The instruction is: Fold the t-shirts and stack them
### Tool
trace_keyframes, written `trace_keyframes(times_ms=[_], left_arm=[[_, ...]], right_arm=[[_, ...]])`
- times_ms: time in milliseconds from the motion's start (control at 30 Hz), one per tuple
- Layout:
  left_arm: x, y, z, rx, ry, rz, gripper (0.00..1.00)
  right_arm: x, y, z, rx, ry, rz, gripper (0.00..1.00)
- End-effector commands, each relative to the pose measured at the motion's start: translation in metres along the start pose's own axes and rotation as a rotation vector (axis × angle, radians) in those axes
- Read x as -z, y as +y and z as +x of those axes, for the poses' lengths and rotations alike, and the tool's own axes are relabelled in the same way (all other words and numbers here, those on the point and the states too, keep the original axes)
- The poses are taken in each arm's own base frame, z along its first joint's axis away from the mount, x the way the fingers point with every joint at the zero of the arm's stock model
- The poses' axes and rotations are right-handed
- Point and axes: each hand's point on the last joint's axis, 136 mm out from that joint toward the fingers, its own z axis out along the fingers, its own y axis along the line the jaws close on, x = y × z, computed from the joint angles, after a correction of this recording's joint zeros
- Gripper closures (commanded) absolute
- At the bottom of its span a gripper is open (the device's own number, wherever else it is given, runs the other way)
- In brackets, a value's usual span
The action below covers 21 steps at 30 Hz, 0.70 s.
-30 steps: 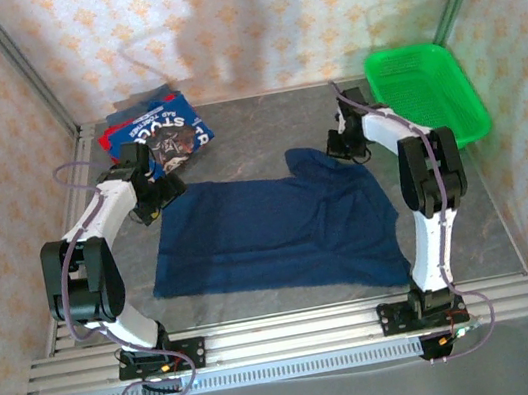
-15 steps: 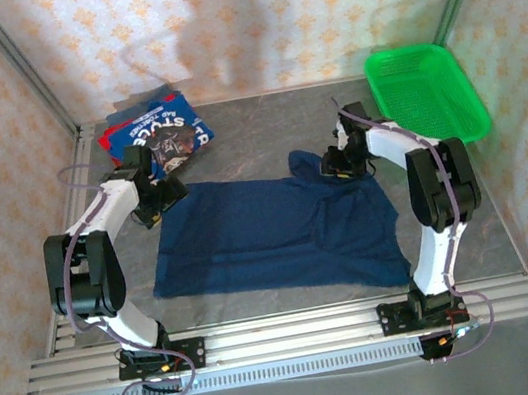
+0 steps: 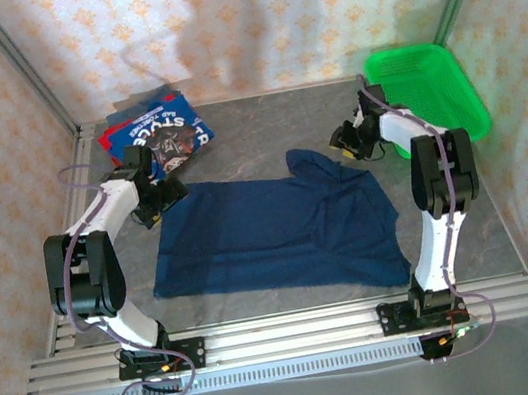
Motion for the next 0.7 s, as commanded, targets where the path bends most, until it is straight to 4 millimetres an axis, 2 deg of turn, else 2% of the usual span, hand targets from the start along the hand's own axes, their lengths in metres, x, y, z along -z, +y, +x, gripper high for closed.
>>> trace_keyframes(times_ms=[0,167,333,467,567,667], left_arm=[[-0.002,0.009,-0.001,-0.016,-0.007,-0.027,0.12],[-0.002,0.010,0.000,-0.015,-0.006,-0.030,0.12],[-0.004,0.011,0.000,-0.015,-0.004,-0.032,0.12],[-0.004,0.010,0.000,-0.015,-0.001,-0.031,0.12],[-0.004,0.010,0.000,-0.015,-0.001,-0.034,0.12],[-0.004,0.011,0.001,-0.015,0.001,-0.038,0.12]], right_arm=[[-0.015,-0.004,0.009,-0.075,0.060,-0.008,0.58],[-0.025,-0.010,0.020,-0.111,0.110,-0.013,0.61],[-0.028,-0.006,0.028,-0.124,0.139,-0.039,0.67],[-0.031,0.004,0.028,-0.130,0.156,-0.091,0.80],[-0.028,0.016,0.027,-0.100,0.164,-0.112,0.91],[-0.022,0.018,0.028,-0.071,0.163,-0.098,1.00]])
